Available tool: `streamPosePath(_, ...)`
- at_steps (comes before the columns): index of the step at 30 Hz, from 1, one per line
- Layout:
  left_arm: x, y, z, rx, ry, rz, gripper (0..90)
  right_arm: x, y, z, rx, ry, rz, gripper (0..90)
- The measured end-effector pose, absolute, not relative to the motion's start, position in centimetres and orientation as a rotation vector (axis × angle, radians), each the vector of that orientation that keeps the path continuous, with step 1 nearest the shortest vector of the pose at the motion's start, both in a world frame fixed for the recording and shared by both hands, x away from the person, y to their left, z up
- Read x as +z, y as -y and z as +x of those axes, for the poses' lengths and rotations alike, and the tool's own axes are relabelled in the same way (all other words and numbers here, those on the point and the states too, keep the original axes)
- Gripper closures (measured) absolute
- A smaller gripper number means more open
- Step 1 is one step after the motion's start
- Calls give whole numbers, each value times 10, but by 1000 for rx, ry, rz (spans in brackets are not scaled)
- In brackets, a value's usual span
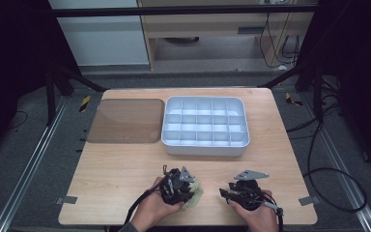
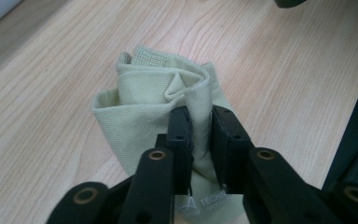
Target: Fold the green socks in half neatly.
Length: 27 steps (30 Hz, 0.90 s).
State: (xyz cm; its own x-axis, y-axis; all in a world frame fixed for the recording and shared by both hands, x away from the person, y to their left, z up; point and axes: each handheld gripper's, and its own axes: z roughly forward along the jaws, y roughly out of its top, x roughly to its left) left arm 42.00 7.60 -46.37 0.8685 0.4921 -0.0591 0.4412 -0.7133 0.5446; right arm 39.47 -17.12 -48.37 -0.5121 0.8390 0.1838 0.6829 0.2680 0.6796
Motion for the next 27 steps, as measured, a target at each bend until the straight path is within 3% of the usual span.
streamPosePath(6,-458,-77,416,155,-668,2459,664,-483,171,394,1077,-2319,1428,522)
streamPosePath(12,-452,-81,413,161,-659,2437,651,-482,170,395,1081,-2322,1422,520)
streamPosePath(20,-442,-86,410,154,-639,2421,677,-481,171,395,1079,-2323,1417,516)
streamPosePath(27,-436,-90,410,143,-642,2403,764,-480,171,395,1078,-2321,1426,516)
